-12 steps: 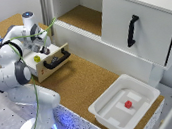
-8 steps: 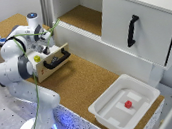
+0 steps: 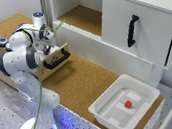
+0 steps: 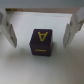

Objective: Put the purple object on top of the drawer

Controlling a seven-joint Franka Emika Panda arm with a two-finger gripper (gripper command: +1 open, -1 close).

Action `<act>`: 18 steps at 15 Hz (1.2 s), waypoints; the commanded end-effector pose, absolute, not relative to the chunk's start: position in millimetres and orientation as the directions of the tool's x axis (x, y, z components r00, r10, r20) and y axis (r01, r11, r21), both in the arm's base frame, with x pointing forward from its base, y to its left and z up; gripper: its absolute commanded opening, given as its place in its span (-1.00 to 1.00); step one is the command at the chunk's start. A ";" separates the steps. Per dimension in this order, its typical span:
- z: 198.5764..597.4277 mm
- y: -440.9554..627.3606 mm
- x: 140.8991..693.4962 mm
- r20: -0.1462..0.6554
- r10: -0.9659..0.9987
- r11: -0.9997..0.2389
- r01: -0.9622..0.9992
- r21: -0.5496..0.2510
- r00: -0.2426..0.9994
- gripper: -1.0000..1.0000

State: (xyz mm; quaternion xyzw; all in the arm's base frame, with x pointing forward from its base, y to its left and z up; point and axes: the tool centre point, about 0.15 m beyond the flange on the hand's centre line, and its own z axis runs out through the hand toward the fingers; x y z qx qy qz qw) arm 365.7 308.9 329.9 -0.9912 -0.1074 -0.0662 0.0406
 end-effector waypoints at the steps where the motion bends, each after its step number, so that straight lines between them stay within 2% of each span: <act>1: 326.4 318.4 381.3 0.119 0.191 -0.982 0.190 0.016 0.974 -1.00; 9: 336.0 322.8 362.8 0.127 0.161 -0.987 0.158 0.032 0.979 -1.00; 14: 400.9 347.9 368.6 0.237 0.250 -0.968 0.241 0.067 0.939 -1.00; 17: 457.4 376.4 369.6 0.292 0.375 -0.924 0.329 0.196 0.879 -1.00; 18: 474.1 388.5 369.4 0.291 0.442 -0.895 0.393 0.212 0.849 -1.00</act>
